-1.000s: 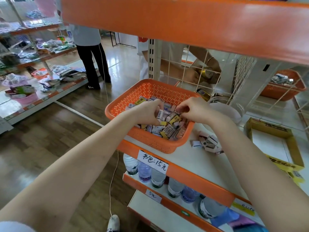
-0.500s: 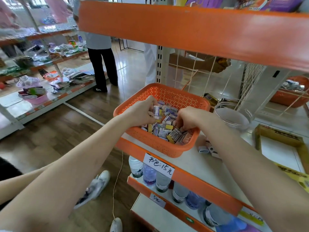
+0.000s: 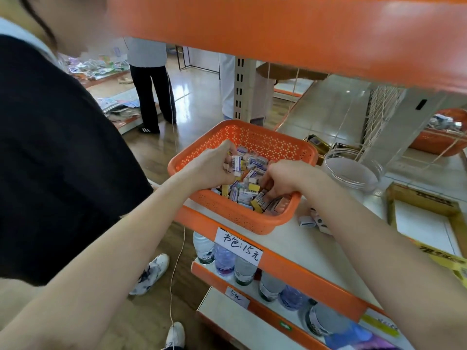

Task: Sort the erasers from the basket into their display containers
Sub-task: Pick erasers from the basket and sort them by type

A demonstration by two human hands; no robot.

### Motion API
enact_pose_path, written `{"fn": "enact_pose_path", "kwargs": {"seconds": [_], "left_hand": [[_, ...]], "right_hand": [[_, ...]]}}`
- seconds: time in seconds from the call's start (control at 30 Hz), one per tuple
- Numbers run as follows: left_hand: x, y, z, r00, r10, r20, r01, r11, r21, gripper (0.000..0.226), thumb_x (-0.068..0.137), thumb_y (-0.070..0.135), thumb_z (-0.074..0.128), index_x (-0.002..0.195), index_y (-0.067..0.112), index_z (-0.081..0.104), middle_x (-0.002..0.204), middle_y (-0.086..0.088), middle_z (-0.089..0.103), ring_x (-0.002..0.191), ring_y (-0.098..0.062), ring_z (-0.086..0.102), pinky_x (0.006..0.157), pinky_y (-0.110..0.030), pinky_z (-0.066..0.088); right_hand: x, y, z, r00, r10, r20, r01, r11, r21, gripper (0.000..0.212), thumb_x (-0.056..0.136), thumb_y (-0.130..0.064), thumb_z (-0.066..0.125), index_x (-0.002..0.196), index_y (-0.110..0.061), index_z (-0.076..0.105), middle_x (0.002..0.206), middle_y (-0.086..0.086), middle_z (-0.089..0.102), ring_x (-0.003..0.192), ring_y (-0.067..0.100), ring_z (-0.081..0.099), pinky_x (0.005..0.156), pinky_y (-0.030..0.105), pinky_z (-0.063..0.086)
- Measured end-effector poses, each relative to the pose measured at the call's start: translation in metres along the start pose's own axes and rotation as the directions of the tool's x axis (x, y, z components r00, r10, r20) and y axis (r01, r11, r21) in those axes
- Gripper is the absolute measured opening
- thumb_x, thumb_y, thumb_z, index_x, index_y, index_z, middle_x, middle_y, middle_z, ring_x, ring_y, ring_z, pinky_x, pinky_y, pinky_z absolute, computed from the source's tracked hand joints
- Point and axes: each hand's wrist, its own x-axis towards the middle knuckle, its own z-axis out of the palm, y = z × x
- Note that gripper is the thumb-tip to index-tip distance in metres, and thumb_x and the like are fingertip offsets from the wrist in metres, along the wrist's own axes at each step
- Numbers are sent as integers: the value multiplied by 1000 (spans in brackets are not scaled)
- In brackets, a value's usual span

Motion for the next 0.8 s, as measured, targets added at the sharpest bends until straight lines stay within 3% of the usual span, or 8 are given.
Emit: {"fn": "enact_pose_path", "kwargs": {"seconds": [0.13, 0.37, 0.57, 0.8], "left_hand": [[1, -2, 1, 1000, 1, -5, -1, 1000, -7, 46, 79, 19, 70, 114, 27, 40, 103, 6, 57, 82, -17, 64, 73, -45, 55], [1, -3, 1, 1000, 4, 7, -4, 1000, -23, 48, 79, 19, 71, 115, 27, 40, 104, 5, 57, 82, -16, 65, 73, -43, 56], [1, -2, 1, 1000, 5, 8, -4, 1000, -30, 49, 79, 18, 71, 116, 27, 40, 104, 4, 57, 86, -17, 63, 75, -42, 55], [-1, -2, 1, 1000, 13, 16, -13, 1000, -23, 49, 80, 18, 70, 117, 27, 39, 104, 4, 57, 90, -16, 61, 76, -37, 55]], "right_hand": [[3, 2, 3, 999, -32, -5, 32, 999, 31, 39, 73, -53, 71, 107, -36, 63, 105, -7, 61, 86, 14, 53, 67, 27, 40], [1, 4, 3, 995, -83, -56, 89, 989, 116, 24, 75, -40, 73, 93, -31, 59, 95, -7, 60, 85, 14, 54, 58, 27, 37], [1, 6, 4, 987, -110, -113, 129, 977, 168, 10, 79, -28, 69, 81, -33, 62, 90, -12, 62, 82, 12, 56, 68, 30, 46], [0, 4, 5, 992, -80, -94, 91, 989, 116, 21, 81, -29, 68, 101, -31, 63, 99, -9, 59, 89, 14, 55, 76, 31, 48]]}}
